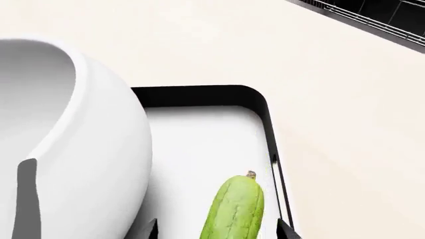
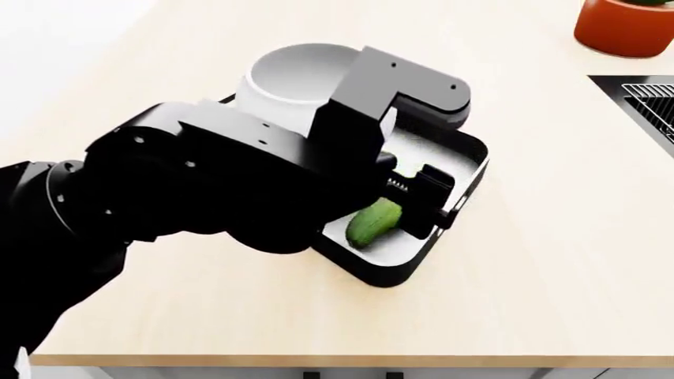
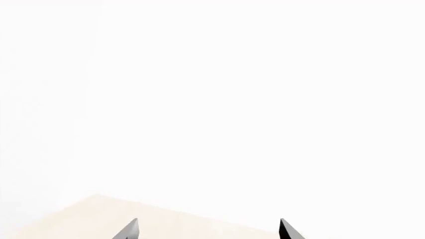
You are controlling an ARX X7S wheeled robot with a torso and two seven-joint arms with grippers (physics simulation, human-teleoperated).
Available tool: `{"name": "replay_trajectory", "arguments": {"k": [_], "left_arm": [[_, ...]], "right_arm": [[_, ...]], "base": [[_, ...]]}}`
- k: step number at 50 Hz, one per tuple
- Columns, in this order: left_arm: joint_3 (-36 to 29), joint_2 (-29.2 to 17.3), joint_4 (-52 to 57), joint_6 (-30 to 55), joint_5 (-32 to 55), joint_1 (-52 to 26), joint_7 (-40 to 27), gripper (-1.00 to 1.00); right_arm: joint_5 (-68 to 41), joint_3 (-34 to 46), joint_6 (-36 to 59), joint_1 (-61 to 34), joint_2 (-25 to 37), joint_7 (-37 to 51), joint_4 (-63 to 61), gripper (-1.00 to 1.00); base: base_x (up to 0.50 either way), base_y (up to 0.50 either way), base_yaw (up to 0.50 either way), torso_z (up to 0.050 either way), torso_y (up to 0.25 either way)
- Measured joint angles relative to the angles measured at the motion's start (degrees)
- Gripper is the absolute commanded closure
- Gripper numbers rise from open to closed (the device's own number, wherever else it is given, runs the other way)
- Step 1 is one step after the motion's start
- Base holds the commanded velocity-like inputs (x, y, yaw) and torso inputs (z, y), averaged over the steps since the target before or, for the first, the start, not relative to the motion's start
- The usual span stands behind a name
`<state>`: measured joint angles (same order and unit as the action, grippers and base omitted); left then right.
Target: Place the two vegetables and bowl onto the tray for setting up a vegetable dip station.
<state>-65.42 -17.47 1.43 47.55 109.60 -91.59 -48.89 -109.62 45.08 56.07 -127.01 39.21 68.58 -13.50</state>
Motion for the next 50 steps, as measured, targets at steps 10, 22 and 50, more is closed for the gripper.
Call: {"name": "replay_trajectory", "arguments": {"k": [10,22,50], "left_arm": [[0.18,-0.19,0.08,-0.36,-0.06,-0.10,0.09,-1.00],[2.72,-0.58,1.83,-1.61,1.34,-2.49,-0.43,-1.00],[20.89,-6.13,13.28,-12.27,7.12,-20.88,-14.60,-1.00]], "right_arm": [[-0.02,-0.21,0.22,-0.04,-0.20,0.01,0.13,-1.00],[0.12,-0.38,0.37,0.23,-0.43,-0.08,0.15,-1.00],[1.07,-0.61,1.04,1.16,-0.15,-0.57,-0.02,-1.00]], "base": [[0.00,0.00,0.00,0.000,0.000],[0.00,0.00,0.00,0.000,0.000],[0.00,0.00,0.00,0.000,0.000]]}}
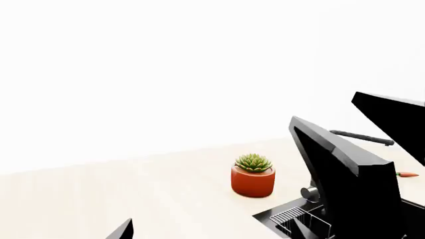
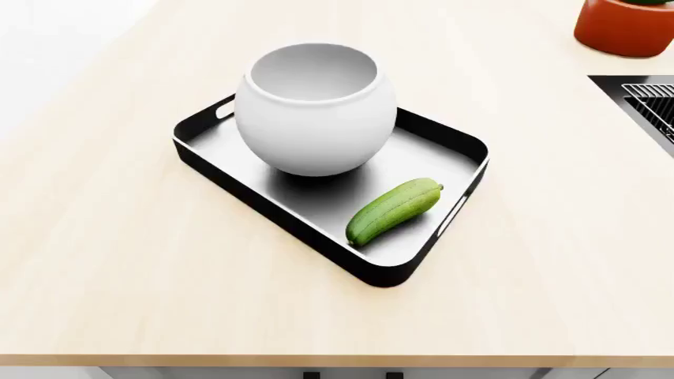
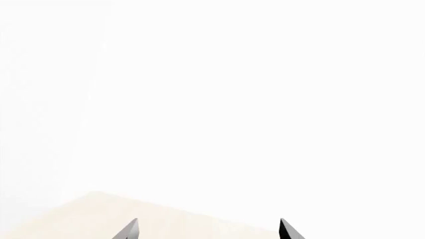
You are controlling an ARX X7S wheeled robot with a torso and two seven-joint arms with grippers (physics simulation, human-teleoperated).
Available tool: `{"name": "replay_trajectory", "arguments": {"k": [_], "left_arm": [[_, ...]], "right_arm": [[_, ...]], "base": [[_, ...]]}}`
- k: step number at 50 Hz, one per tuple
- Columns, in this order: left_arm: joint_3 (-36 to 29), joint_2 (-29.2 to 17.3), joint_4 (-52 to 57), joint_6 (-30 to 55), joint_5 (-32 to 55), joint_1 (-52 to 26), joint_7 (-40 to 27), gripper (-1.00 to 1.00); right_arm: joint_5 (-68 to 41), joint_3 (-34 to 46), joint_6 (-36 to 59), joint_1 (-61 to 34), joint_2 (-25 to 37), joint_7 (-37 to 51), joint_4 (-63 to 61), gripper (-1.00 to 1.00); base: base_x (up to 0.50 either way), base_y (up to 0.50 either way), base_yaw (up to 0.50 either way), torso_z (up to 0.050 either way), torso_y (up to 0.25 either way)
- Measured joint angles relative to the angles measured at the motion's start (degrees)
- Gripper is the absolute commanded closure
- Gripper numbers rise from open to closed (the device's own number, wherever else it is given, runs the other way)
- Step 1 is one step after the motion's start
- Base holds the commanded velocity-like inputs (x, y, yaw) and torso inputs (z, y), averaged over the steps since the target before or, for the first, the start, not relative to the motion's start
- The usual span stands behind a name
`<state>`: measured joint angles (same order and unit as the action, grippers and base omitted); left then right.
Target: Place the two vegetables and bowl onto the tray for setting up a vegetable dip station.
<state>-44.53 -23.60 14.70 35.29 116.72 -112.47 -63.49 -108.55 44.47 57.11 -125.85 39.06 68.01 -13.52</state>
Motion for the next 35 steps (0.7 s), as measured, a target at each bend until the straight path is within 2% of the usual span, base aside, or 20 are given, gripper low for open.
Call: {"name": "replay_trajectory", "arguments": {"k": [8,16,24,35], "left_arm": [[4.38,-6.63,4.94,-3.34,-3.66,-0.57,-6.51,-1.00],[7.13,-12.24,7.46,-5.14,-7.01,0.78,-8.73,-1.00],[8.69,-15.22,8.29,-5.83,-8.47,0.84,-9.70,-1.00],[9.63,-17.01,8.47,-6.21,-9.36,0.87,-10.15,-1.00]], "right_arm": [[0.02,0.23,0.16,0.57,-0.08,0.15,0.03,-1.00],[0.32,0.46,0.25,1.22,-0.09,0.16,0.17,-1.00],[0.50,0.43,0.10,1.76,-0.22,-0.01,0.23,-1.00],[1.05,0.20,-0.32,2.67,-0.41,-0.74,0.20,-1.00]], "base": [[0.00,-0.40,0.00,0.000,0.000],[0.00,-0.50,0.00,0.000,0.000],[0.00,-0.50,0.00,0.000,0.000],[0.00,-0.50,0.00,0.000,0.000]]}}
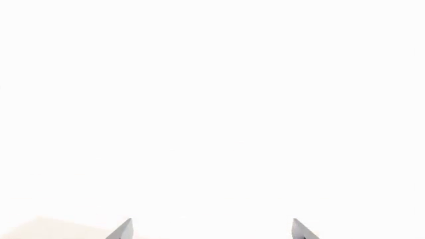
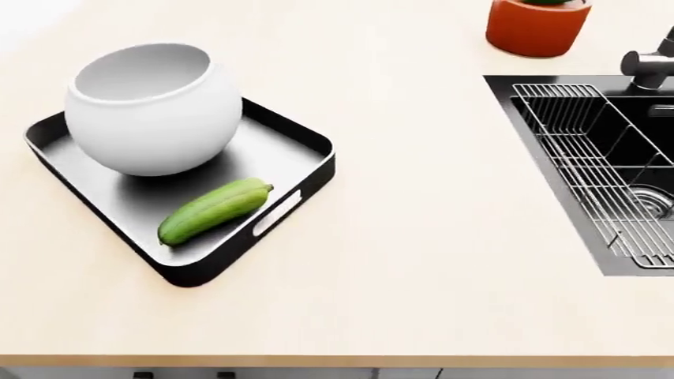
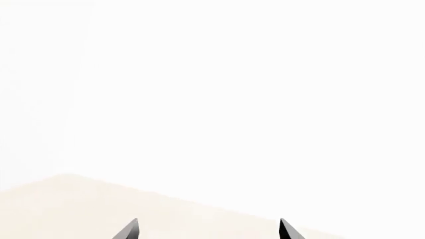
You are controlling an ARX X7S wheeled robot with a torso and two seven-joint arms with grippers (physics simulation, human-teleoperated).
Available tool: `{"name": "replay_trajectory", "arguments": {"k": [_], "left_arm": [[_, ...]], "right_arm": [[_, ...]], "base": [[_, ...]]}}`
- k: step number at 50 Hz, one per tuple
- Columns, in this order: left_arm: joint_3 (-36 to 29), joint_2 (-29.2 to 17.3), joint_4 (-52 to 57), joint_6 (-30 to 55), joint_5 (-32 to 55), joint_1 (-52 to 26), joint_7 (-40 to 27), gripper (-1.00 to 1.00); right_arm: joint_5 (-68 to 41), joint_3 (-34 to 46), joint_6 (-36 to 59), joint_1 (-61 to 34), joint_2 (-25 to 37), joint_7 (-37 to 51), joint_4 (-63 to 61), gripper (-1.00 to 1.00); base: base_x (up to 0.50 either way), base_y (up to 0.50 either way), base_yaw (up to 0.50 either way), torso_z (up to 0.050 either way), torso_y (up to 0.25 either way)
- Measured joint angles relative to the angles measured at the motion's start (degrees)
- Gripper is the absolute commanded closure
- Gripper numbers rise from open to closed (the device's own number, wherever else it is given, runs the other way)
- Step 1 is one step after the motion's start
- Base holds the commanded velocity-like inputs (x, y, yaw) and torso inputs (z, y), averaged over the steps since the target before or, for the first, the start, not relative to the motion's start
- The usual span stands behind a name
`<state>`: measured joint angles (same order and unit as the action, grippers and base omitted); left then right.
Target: Place the two vegetables and bowl onto the tray for setting up a vegetable dip station.
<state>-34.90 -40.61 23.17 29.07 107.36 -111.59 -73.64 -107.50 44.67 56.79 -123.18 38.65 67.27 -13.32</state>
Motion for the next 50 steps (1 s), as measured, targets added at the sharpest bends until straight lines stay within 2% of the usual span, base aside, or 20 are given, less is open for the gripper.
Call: {"name": "replay_trajectory", "arguments": {"k": [50], "left_arm": [[0.74,-1.19,-0.32,0.09,-0.18,-0.50,-0.35,-1.00]], "right_arm": [[1.12,-1.06,-0.41,1.35,0.04,-1.09,-0.22,-1.00]], "base": [[0.00,-0.50,0.00,0.000,0.000]]}}
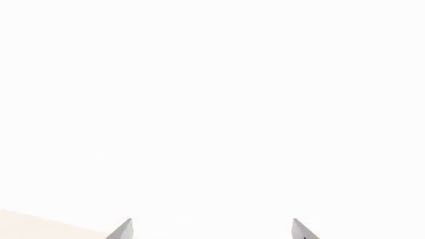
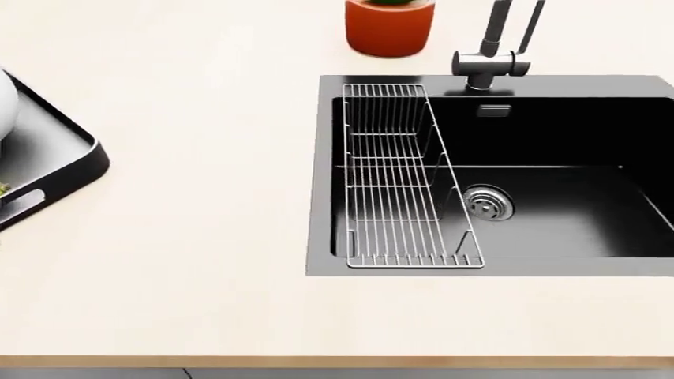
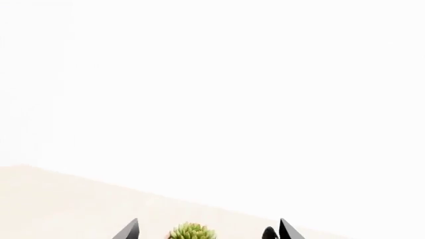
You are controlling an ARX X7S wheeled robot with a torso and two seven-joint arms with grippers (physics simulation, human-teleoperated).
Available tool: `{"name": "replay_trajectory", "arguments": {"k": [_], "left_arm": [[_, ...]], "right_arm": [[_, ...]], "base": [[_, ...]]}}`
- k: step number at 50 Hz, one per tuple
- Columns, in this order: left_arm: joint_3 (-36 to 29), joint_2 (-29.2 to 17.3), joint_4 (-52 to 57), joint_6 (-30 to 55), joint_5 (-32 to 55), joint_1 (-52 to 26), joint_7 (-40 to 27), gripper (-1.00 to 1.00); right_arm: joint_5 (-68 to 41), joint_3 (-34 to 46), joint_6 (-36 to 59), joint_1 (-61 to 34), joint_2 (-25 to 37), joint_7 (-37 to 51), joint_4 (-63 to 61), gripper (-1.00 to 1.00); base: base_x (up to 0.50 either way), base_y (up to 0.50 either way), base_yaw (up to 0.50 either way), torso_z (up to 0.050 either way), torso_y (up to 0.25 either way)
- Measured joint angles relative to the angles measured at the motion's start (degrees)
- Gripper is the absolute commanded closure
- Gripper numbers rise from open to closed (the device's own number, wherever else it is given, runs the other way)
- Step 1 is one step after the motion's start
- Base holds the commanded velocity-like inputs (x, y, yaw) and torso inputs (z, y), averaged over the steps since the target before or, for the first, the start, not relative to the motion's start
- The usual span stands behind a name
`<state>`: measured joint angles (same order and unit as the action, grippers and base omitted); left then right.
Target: Place the two vegetables and bowl onto the tray for setting up a vegetable dip station.
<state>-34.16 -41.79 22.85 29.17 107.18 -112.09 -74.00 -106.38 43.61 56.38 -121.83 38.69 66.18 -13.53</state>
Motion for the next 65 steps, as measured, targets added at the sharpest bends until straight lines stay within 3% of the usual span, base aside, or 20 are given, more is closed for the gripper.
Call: {"name": "replay_trajectory", "arguments": {"k": [65], "left_arm": [[0.72,0.06,-0.14,-0.26,0.67,-0.44,-0.11,-1.00]], "right_arm": [[0.12,-0.05,0.76,0.25,-0.26,0.45,0.16,-1.00]], "base": [[0.00,-0.50,0.00,0.000,0.000]]}}
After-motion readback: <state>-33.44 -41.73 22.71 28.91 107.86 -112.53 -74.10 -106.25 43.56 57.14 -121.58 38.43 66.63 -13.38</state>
